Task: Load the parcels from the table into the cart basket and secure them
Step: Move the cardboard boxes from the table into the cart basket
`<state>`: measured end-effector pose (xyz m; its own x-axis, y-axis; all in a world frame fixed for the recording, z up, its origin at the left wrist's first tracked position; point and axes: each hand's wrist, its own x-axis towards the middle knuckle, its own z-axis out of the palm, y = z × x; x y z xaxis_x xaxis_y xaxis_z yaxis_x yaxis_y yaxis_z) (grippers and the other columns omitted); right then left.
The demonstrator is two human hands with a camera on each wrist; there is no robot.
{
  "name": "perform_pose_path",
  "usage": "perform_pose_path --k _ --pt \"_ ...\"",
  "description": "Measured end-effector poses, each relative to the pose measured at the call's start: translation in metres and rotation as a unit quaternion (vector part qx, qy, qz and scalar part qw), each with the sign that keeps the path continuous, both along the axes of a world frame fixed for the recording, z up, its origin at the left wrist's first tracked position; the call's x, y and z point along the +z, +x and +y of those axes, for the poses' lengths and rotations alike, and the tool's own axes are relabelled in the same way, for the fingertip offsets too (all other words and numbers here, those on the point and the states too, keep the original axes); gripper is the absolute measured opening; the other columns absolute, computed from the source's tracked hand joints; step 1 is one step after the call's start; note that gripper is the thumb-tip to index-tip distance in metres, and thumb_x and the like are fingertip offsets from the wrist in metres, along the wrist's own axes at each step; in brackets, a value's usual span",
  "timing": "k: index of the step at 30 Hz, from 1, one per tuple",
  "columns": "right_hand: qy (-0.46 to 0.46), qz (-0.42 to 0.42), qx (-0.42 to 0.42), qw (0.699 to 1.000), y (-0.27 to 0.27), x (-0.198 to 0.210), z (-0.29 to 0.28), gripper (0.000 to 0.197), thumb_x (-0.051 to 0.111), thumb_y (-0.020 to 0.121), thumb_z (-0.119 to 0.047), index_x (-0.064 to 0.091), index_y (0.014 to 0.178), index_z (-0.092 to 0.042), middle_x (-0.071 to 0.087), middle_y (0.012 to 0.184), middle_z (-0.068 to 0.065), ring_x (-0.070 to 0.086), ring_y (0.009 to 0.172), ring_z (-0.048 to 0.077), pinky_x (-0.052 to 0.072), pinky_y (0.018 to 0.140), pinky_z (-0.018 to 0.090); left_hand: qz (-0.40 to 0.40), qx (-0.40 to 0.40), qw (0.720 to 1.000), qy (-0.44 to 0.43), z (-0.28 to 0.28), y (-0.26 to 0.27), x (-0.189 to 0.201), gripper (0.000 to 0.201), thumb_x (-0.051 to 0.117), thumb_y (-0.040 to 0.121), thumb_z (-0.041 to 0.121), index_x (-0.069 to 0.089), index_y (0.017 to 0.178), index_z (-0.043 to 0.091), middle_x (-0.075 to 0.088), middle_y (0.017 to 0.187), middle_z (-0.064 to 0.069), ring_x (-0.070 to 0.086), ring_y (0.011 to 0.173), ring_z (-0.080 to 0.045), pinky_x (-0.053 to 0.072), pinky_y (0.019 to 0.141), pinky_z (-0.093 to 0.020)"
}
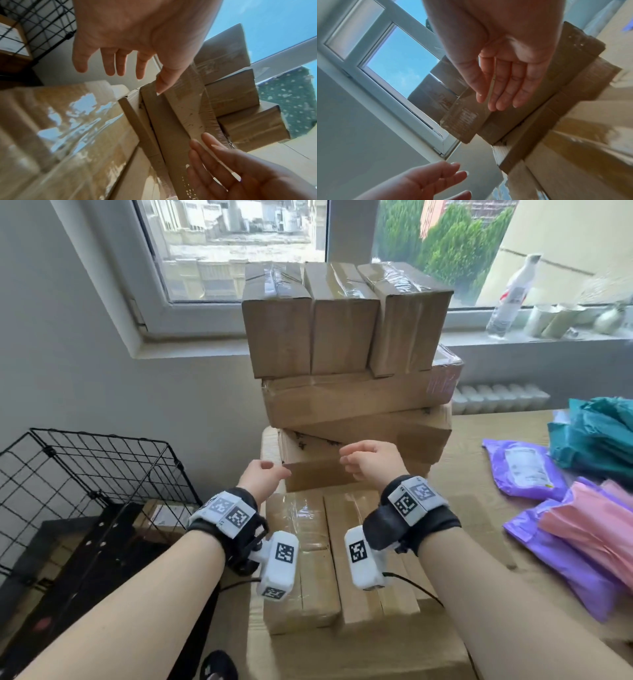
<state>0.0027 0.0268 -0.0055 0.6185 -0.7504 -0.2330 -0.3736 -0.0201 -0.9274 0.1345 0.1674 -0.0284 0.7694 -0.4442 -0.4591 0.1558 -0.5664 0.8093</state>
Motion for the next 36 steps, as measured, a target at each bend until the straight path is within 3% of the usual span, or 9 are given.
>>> perform_pose_path --k 5,10,14,17,22,28,32,34,36 --pt "0.035 0.046 0.052 0.997 0.000 -0.028 0.019 0.022 0.061 0.078 -0.008 0.070 0.069 -0.026 0.073 0.094 0.010 0.068 0.097 0.026 0.052 0.093 0.042 0.061 0.021 0.997 0.037 0.017 0.001 -0.024 0.066 0.061 0.089 0.034 0.032 0.145 0.012 0.043 0.142 -0.010 0.043 0.125 -0.028 0.037 0.103 -0.048" --pt "0.047 0.082 0.086 0.992 0.009 -0.038 0.032 0.025 0.057 0.081 -0.008 0.067 0.071 -0.028 0.068 0.091 0.004 0.064 0.103 0.025 0.049 0.098 0.040 0.149 0.018 0.988 0.033 0.029 0.003 -0.030 0.049 0.051 0.095 0.039 0.046 0.134 0.011 0.053 0.127 -0.011 0.054 0.109 -0.027 0.036 0.104 -0.052" --pt "0.040 0.107 0.085 0.990 0.017 -0.038 0.045 0.020 0.058 0.081 -0.009 0.068 0.085 -0.026 0.067 0.100 0.003 0.061 0.105 0.022 0.049 0.098 0.036 0.209 0.007 0.978 0.019 0.034 0.006 -0.027 0.039 0.048 0.097 0.035 0.051 0.127 0.011 0.058 0.111 -0.006 0.057 0.087 -0.019 0.034 0.104 -0.055" --pt "0.021 0.134 0.060 0.989 0.027 -0.033 0.055 0.024 0.060 0.082 -0.013 0.069 0.102 -0.024 0.067 0.107 0.000 0.060 0.104 0.019 0.048 0.094 0.031 0.208 -0.005 0.978 0.021 0.042 0.014 -0.024 0.041 0.049 0.096 0.036 0.049 0.131 0.013 0.055 0.123 -0.007 0.057 0.087 -0.018 0.038 0.097 -0.048" --pt "-0.009 0.174 0.055 0.983 0.046 -0.029 0.072 0.035 0.060 0.082 -0.014 0.064 0.117 -0.020 0.065 0.111 0.002 0.060 0.102 0.020 0.048 0.096 0.033 0.231 -0.009 0.973 0.020 0.056 0.031 -0.025 0.040 0.050 0.096 0.032 0.051 0.131 0.013 0.056 0.129 -0.009 0.059 0.096 -0.021 0.042 0.070 -0.040" --pt "-0.045 0.188 0.038 0.980 0.063 -0.031 0.088 0.039 0.067 0.078 -0.015 0.063 0.117 -0.023 0.063 0.122 -0.001 0.057 0.112 0.017 0.042 0.091 0.024 0.252 -0.032 0.967 -0.003 0.065 0.041 -0.026 0.031 0.045 0.097 0.021 0.053 0.125 0.011 0.056 0.124 -0.006 0.057 0.105 -0.022 0.038 0.088 -0.046" --pt "-0.055 0.219 0.003 0.974 0.065 -0.038 0.091 0.055 0.073 0.072 -0.018 0.057 0.124 -0.024 0.055 0.130 0.001 0.054 0.117 0.020 0.043 0.097 0.030 0.241 -0.044 0.969 -0.010 0.069 0.057 -0.033 0.027 0.046 0.097 0.023 0.060 0.116 0.010 0.058 0.127 -0.005 0.056 0.110 -0.021 0.028 0.106 -0.053" --pt "-0.071 0.245 -0.003 0.967 0.065 -0.043 0.094 0.069 0.076 0.068 -0.022 0.049 0.132 -0.024 0.049 0.137 0.004 0.049 0.122 0.023 0.042 0.102 0.036 0.234 -0.043 0.971 -0.010 0.070 0.062 -0.036 0.018 0.045 0.098 0.022 0.061 0.095 0.013 0.058 0.115 -0.005 0.054 0.103 -0.019 0.029 0.108 -0.049" --pt "-0.081 0.280 0.012 0.956 0.069 -0.048 0.101 0.085 0.079 0.064 -0.031 0.039 0.139 -0.027 0.039 0.144 0.006 0.041 0.129 0.026 0.039 0.106 0.041 0.240 -0.042 0.970 -0.011 0.070 0.064 -0.040 0.020 0.044 0.098 0.018 0.058 0.084 0.015 0.058 0.109 -0.005 0.055 0.094 -0.016 0.043 0.096 -0.036"
